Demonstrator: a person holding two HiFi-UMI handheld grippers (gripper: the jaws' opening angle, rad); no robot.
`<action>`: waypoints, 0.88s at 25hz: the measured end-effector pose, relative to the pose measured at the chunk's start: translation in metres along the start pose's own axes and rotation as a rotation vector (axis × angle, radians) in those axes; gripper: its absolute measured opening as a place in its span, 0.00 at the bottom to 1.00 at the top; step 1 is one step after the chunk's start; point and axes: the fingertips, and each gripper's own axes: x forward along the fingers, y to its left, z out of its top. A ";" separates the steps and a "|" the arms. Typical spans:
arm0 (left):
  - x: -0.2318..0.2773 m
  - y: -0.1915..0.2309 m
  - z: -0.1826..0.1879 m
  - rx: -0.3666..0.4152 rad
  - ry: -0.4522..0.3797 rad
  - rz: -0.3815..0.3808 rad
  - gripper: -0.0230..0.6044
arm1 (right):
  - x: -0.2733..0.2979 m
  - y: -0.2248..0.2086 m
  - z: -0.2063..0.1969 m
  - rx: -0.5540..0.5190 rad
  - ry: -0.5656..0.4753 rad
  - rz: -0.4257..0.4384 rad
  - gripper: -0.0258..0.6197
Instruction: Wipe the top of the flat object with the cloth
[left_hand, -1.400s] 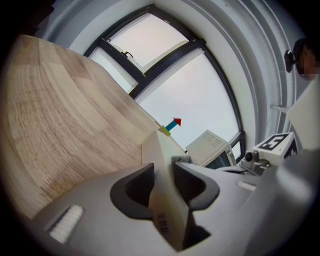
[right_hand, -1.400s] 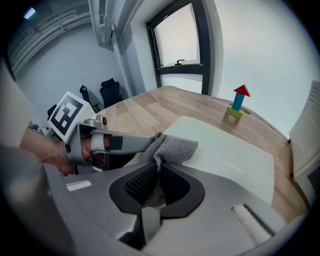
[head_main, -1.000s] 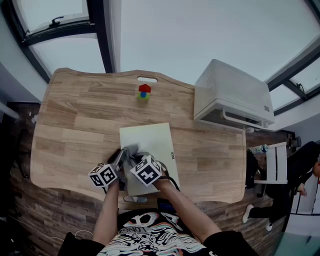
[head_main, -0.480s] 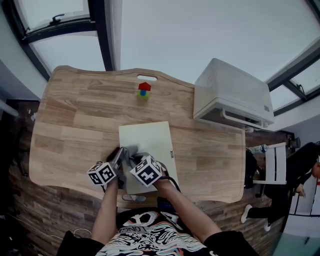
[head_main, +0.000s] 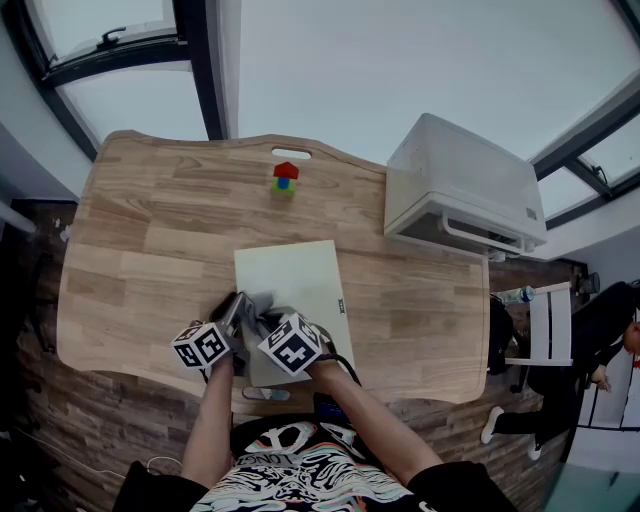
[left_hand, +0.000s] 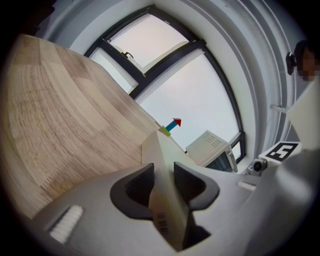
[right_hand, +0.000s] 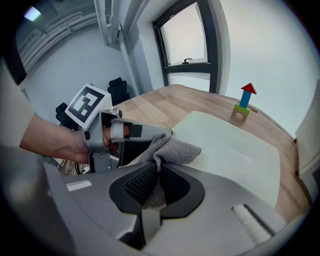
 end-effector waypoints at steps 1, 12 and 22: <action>0.000 0.000 0.000 0.000 -0.001 -0.001 0.32 | 0.000 0.001 0.000 -0.002 0.001 -0.001 0.07; 0.000 0.001 0.000 0.001 0.000 -0.001 0.32 | -0.001 0.007 -0.005 -0.012 0.011 -0.005 0.07; 0.001 -0.001 0.000 0.001 -0.002 -0.002 0.32 | -0.002 0.014 -0.010 -0.025 0.021 0.002 0.07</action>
